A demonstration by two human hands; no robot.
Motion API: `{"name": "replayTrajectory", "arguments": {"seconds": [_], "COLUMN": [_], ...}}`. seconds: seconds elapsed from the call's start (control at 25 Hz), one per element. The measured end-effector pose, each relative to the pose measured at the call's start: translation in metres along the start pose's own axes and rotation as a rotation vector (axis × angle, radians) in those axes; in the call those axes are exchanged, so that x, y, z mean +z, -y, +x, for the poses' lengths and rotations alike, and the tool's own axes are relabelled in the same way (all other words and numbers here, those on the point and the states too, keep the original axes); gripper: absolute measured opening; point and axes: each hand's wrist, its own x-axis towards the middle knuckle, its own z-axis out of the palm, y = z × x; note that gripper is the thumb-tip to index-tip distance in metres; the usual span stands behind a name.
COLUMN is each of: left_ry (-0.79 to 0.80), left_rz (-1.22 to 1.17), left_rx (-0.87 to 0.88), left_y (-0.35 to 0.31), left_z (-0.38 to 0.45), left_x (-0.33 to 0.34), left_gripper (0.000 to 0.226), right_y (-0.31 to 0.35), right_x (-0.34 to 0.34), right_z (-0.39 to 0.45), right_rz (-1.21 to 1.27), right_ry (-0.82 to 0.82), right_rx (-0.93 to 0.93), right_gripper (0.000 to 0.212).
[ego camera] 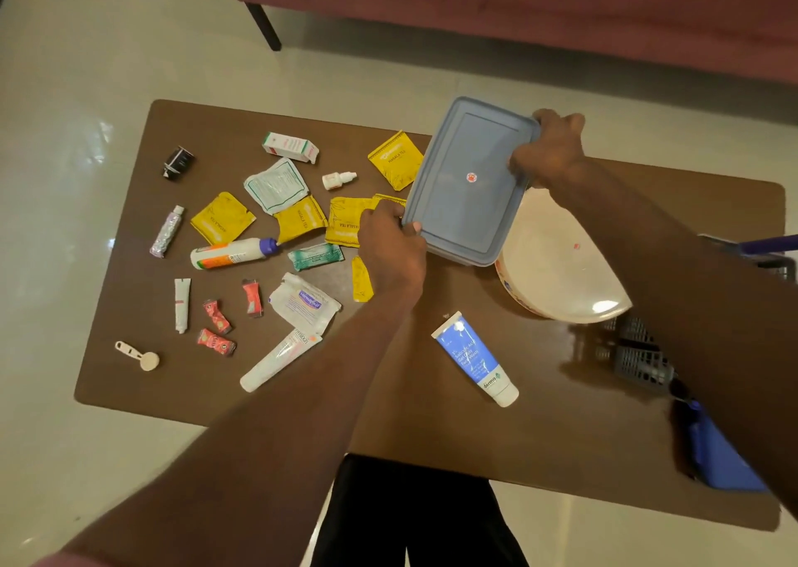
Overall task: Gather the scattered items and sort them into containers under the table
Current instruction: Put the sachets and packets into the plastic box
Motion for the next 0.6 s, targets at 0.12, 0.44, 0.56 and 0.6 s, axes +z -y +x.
{"name": "replayTrajectory", "arguments": {"seconds": [0.12,0.44,0.56,0.6], "left_ry": [-0.009,0.111,0.143,0.150], "left_rz": [-0.009,0.003,0.060,0.075], "left_rx": [-0.059,-0.231,-0.205,-0.206], "left_y": [-0.005,-0.021,-0.022,-0.025], "left_z": [0.004,0.019,0.020,0.020], "left_x": [-0.001,-0.016,-0.016,-0.017], "left_gripper": [0.013,0.010,0.020,0.022], "right_y": [-0.001,-0.001,0.004,0.003], "right_x": [-0.002,0.003,-0.003,-0.005], "right_z": [0.010,0.014,0.013,0.014], "right_rz": [0.018,-0.011,-0.016,-0.002], "right_ry": [-0.009,-0.067,-0.056,-0.050], "right_rx": [0.025,0.088,0.117,0.140], "right_gripper": [0.069,0.072,0.071,0.072]}}
